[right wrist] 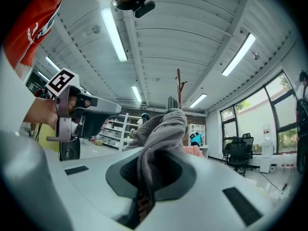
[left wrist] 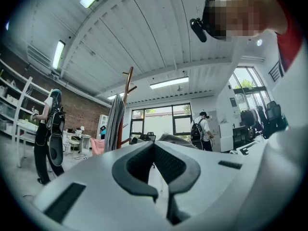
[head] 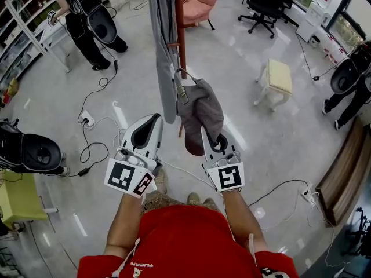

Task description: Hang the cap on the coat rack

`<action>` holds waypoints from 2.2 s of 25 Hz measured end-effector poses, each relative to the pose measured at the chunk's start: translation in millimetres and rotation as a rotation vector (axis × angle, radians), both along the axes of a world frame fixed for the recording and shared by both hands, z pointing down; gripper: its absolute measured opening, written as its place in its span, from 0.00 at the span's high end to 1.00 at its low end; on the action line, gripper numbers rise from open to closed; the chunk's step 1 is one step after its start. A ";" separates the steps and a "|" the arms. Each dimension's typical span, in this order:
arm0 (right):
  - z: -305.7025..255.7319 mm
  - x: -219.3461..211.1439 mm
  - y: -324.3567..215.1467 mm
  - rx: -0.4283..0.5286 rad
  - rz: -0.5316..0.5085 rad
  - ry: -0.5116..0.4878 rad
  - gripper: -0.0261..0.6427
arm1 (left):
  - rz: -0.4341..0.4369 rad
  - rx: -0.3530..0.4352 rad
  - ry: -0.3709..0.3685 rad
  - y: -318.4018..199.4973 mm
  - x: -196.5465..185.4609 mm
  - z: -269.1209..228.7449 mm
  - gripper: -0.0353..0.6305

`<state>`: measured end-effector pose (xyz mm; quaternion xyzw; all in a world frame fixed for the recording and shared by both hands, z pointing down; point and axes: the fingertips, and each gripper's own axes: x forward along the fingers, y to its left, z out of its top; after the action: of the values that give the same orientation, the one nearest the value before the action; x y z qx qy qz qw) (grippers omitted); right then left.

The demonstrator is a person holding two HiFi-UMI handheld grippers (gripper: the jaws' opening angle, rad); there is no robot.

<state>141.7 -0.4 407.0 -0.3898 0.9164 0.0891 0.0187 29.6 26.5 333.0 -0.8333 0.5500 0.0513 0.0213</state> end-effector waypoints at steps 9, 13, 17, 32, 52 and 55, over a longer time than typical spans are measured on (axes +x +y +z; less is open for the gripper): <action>10.5 -73.8 -72.1 -0.073 0.128 0.100 0.91 | 0.138 0.016 -0.005 -75.8 -69.2 -6.9 0.93; 16.7 -93.3 -95.6 -0.038 0.185 0.125 0.91 | 0.198 0.018 -0.010 -93.4 -85.1 -3.1 0.94; 28.6 -120.3 -118.2 -0.026 0.248 0.159 0.91 | 0.254 0.021 -0.016 -108.7 -107.5 1.4 0.93; 59.3 -164.7 -185.7 -0.033 0.387 0.265 0.91 | 0.348 -0.004 -0.025 -145.3 -154.8 9.3 0.93; 144.4 -169.4 -249.2 -0.104 0.396 0.420 0.91 | 0.328 -0.069 -0.069 -202.5 -153.1 26.6 0.94; 156.5 -167.0 -260.7 -0.140 0.389 0.408 0.91 | 0.321 -0.086 -0.077 -210.6 -150.7 32.0 0.93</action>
<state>-25.3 -261.1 563.5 -0.5327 0.8131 0.1041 -0.2102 -121.1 -184.1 365.0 -0.9120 0.4102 -0.0014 -0.0016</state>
